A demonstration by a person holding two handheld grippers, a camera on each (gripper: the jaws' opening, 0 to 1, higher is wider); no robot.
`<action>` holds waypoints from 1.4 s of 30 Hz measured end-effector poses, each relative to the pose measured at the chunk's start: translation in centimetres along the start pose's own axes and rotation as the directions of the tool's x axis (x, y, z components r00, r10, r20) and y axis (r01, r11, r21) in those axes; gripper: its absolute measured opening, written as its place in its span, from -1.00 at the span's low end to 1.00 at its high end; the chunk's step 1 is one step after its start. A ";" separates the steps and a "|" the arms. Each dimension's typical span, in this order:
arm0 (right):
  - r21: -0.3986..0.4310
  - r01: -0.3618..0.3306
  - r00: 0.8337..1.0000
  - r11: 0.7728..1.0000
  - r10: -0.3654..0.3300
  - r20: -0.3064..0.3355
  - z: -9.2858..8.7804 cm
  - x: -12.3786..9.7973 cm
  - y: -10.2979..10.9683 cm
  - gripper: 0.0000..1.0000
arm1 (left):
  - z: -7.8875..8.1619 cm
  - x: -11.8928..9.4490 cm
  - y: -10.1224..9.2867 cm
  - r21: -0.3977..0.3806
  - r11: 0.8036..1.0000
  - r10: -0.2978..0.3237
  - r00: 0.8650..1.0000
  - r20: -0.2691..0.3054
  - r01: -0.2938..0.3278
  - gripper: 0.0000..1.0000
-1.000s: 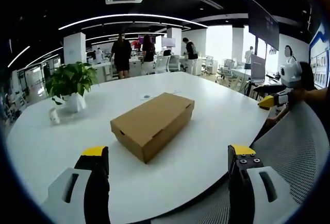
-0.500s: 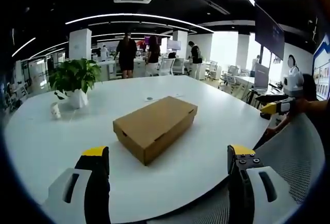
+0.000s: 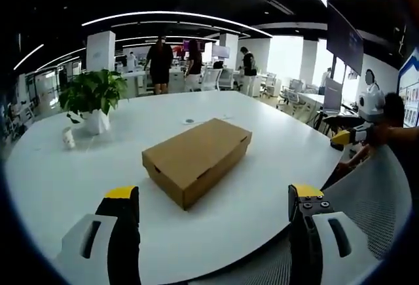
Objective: Operate the shoe box by opening the lid, removing the specified soft item, and placing it in the target area until the item is outside and the box remains undamaged.
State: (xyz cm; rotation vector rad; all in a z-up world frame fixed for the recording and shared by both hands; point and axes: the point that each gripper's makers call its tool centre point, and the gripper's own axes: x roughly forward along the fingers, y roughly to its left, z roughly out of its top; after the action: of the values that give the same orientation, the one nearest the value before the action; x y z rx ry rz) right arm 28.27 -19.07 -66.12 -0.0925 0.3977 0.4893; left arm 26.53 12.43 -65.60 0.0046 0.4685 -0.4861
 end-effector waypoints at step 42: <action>-0.064 -0.137 0.990 0.988 0.135 -0.033 -0.2 7.3 0.4 0.77 | -1.9 6.7 1.8 -0.055 0.995 -0.088 0.991 -0.102 0.083 1.00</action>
State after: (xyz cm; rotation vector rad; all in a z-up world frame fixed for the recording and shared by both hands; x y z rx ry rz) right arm 33.89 -15.58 -69.12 -0.1371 0.4174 0.6367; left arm 31.77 11.25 -70.37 -0.0390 0.5846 -0.5602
